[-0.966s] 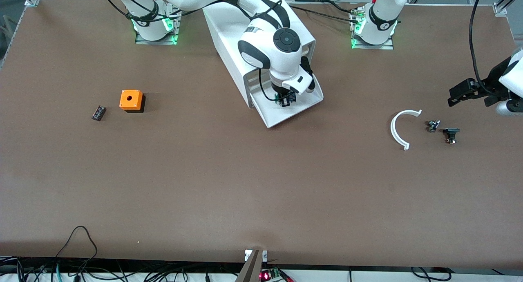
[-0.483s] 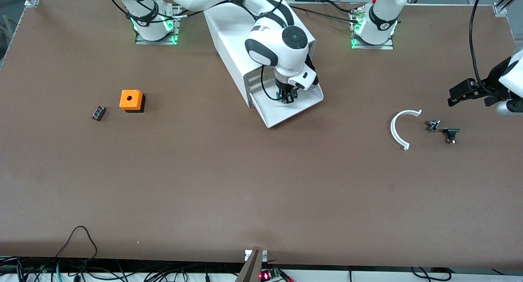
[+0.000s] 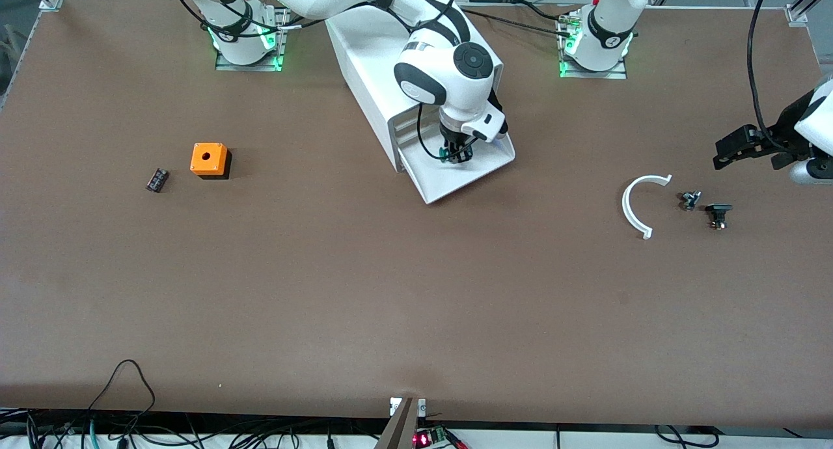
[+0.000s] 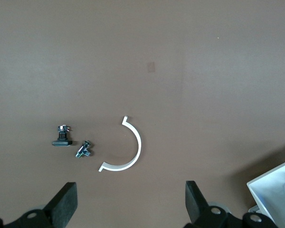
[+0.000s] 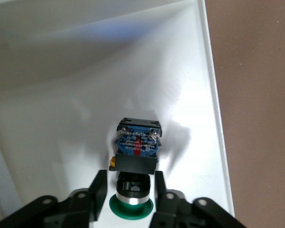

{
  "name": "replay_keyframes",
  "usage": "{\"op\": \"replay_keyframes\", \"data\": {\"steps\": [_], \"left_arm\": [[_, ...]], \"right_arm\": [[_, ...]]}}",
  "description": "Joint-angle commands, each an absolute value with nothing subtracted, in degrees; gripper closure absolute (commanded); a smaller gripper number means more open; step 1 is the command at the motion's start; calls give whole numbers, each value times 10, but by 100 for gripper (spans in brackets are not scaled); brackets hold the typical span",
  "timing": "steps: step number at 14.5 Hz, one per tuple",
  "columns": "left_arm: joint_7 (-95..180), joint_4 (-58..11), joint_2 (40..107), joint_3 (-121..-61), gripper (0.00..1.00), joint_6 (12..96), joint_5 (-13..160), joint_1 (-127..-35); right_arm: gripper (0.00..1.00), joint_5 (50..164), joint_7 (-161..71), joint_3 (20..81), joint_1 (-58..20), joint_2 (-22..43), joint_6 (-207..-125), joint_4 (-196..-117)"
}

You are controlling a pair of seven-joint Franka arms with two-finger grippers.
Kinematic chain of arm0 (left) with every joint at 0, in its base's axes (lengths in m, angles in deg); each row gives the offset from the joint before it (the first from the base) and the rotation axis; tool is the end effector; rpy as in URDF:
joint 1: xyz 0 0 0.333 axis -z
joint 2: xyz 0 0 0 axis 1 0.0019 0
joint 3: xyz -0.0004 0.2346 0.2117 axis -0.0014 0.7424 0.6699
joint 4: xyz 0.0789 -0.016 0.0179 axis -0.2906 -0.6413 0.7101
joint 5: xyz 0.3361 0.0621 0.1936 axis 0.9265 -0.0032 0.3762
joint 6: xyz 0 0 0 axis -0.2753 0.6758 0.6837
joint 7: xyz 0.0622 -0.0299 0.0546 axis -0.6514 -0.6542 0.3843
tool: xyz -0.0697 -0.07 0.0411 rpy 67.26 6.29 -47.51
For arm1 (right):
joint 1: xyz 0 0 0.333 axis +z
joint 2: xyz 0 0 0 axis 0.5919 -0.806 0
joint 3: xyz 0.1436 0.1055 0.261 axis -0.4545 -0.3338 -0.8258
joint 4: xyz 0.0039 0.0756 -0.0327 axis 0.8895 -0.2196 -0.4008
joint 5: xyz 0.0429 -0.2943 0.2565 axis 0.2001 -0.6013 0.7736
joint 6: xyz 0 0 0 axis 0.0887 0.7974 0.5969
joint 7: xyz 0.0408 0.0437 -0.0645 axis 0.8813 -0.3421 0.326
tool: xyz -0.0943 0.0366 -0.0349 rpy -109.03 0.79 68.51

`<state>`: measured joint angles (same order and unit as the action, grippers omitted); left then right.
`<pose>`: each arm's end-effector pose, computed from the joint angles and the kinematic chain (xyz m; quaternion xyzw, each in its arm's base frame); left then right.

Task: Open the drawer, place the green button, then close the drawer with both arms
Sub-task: 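Open the right gripper and lift it away from the drawer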

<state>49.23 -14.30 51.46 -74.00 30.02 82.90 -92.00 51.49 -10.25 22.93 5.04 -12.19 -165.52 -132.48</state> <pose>0.5768 0.0127 0.5947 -0.9999 -0.0080 0.0054 0.0038 0.4040 0.6180 0.2766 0.6028 0.7976 -0.0208 0.0110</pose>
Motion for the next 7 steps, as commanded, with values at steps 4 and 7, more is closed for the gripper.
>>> {"op": "replay_keyframes", "data": {"steps": [4,7], "left_arm": [[492,-137,515,-741,0,292,837,-919],[493,-138,515,-741,0,292,837,-919]], "right_arm": [[0,512,-146,234,42,-95,-1618,-1231],[0,513,-194,244,13,-55,-1621,-1215]]}}
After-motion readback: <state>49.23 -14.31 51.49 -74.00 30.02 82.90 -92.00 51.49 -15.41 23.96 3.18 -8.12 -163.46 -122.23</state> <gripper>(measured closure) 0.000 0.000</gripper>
